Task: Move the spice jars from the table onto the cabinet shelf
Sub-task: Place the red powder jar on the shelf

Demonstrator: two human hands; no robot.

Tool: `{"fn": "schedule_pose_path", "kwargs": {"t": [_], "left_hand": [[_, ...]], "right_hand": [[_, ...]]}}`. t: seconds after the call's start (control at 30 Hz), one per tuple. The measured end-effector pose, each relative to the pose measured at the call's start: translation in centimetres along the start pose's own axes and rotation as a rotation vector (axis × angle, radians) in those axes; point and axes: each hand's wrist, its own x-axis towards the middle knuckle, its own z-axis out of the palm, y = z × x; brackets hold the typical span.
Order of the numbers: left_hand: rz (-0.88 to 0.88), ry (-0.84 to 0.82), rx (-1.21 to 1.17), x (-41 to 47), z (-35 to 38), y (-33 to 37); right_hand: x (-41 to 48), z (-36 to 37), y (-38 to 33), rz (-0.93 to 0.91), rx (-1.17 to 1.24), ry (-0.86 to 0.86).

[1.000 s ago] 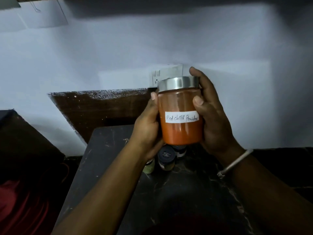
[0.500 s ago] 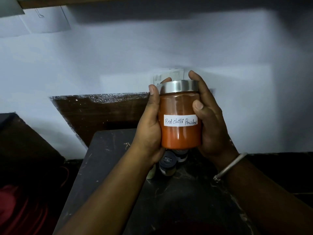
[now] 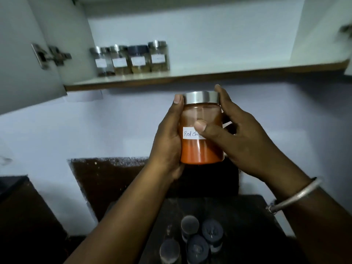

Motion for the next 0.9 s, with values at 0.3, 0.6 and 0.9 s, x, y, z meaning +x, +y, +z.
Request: {"fn": "schedule_pose_path", "kwargs": {"t": [0.3, 0.6, 0.9], "left_hand": [[0.571, 0.257, 0.793, 14.3, -1.6, 11.4], [0.265, 0.576, 1.571, 25.2, -8.8, 9.8], [0.439, 0.650, 1.562, 25.9, -9.4, 9.4]], "right_hand": [[16.2, -2.3, -4.5, -0.161, -0.156, 0.179], [35.9, 0.3, -1.0, -0.006, -0.304, 0.143], [44.2, 5.3, 4.0, 0.170, -0.398, 0.095]]}}
